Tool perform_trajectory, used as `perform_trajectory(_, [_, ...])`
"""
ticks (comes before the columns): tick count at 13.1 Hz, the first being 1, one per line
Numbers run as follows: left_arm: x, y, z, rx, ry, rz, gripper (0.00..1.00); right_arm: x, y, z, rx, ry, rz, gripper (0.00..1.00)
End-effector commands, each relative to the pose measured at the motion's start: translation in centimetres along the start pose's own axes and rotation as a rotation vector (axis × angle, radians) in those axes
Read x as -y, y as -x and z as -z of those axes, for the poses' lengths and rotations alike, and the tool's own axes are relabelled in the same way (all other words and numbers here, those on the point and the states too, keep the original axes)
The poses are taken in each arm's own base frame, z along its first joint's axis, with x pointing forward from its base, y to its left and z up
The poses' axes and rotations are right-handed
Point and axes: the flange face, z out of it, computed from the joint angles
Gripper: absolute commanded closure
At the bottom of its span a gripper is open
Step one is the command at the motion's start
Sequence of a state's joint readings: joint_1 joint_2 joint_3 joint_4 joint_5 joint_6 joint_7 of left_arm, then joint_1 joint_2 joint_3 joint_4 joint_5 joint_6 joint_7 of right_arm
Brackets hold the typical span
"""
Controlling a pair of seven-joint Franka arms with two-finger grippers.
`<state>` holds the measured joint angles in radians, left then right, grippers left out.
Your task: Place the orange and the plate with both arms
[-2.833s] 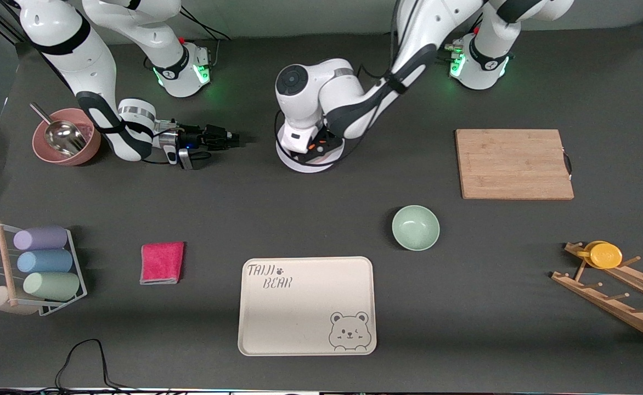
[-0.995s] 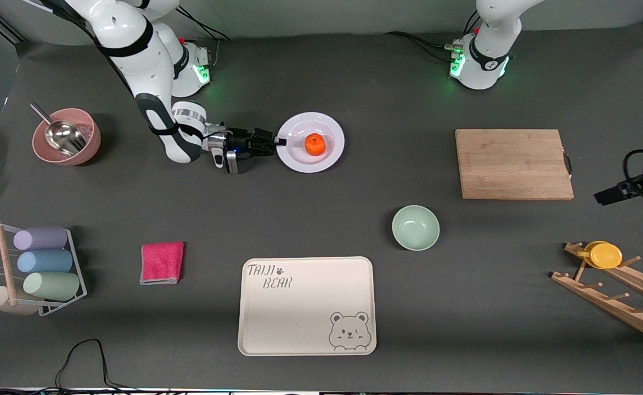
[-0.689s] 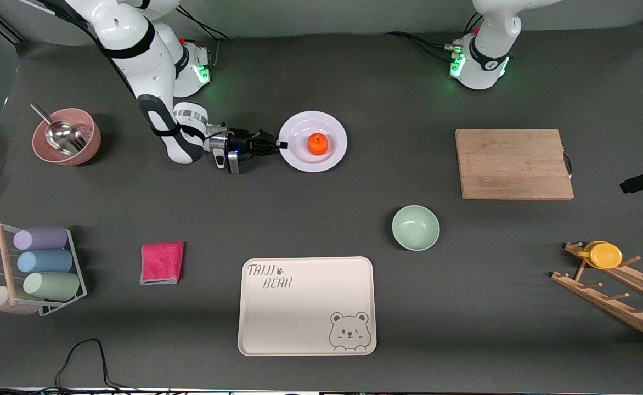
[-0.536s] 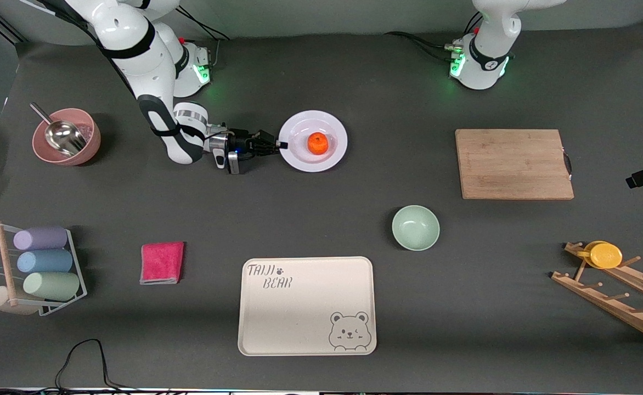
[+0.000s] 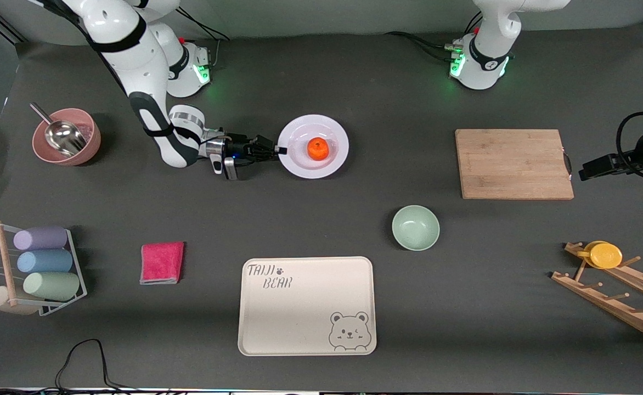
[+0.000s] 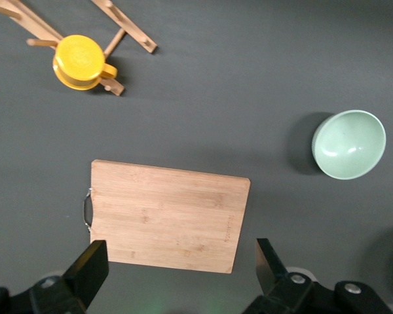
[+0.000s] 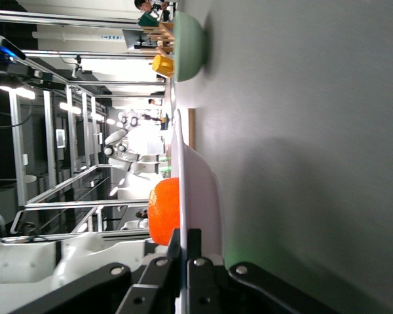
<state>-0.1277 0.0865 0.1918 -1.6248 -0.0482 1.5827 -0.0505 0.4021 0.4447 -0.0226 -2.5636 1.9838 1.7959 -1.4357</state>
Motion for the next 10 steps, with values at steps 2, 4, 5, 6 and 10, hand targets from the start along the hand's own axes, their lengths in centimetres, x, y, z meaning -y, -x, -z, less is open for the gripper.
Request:
perform_trajectory(2, [-2.6, 1.2, 0.7, 0.01, -0.004, 0.004, 0.0, 7.5, -3.2, 2.6, 0.04, 0.057, -0.029, 1.0])
perform_trajectory(4, [-2.2, 1.2, 1.3, 0.0, -0.007, 0.023, 0.0, 11.0, -5.0, 4.0, 0.056, 0.072, -0.044, 1.0])
perform_trajectory(5, [-2.1, 1.1, 1.5, -0.004, -0.007, 0.025, 0.0, 12.5, -5.9, 4.6, 0.065, 0.078, -0.057, 1.0])
perform_trajectory(6, [-2.1, 1.1, 1.5, -0.003, -0.008, 0.023, 0.0, 13.8, -6.8, 4.8, 0.071, 0.082, -0.063, 1.0])
perform_trajectory(10, [-1.8, 1.0, 1.6, -0.005, -0.013, 0.02, 0.0, 15.3, -11.9, 5.0, 0.035, 0.068, -0.05, 1.0])
